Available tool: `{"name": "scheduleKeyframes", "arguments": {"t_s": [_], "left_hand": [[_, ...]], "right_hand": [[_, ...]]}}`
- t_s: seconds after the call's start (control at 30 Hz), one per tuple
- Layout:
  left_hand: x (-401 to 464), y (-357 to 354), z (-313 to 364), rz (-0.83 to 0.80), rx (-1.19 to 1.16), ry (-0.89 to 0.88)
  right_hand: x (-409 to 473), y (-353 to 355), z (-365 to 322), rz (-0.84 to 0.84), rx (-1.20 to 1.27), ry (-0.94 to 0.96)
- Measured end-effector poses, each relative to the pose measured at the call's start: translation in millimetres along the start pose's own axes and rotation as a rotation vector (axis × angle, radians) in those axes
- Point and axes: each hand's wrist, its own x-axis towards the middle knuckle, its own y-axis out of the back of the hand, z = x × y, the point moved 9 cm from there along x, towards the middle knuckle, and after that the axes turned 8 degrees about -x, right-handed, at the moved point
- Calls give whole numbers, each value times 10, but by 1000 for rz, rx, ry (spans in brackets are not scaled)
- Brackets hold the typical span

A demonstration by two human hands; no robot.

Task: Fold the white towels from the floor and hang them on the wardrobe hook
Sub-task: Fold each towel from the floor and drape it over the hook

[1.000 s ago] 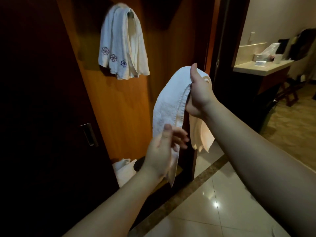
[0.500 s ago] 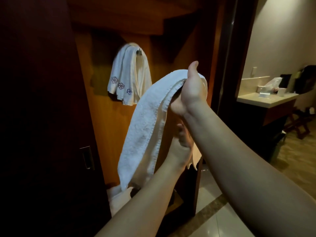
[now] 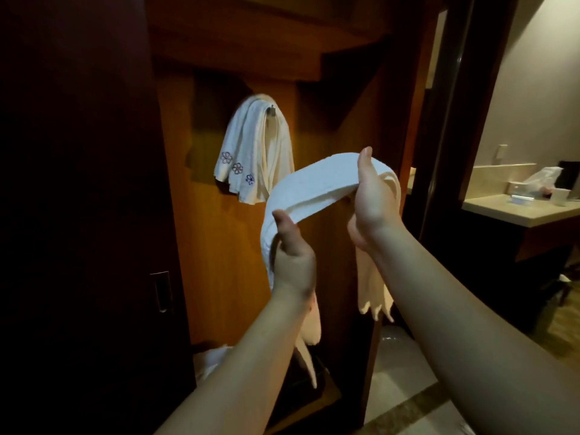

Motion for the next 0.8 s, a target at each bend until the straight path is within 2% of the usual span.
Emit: {"name": "scheduleKeyframes", "arguments": {"t_s": [0.1,0.17,0.23,0.33,0.47,0.6,0.7,0.8], "left_hand": [[177,128,121,110,45,-82],[283,178,168,108,82,-71],[401,169,228,68,-3,-66],[595,233,407,91,-106,-109],[933,274,621,66,-29,-245],[1329,358,752,32,-51,-273],[1718,444,720,7,-47,-267],[2096,528,700,17,-2,-243]], "right_hand": [[103,102,74,-8,-121,18],[181,132,105,-44,-192,10],[270,131,86,-79,-268,31],[382,132,78,-51,-342,14],[583,-107,168,-102,-55,-49],[740,-425,411,-125,151,-218],[961,-583,518,-65,152,-200],[1238,-757,473,-39,50,-71]]}}
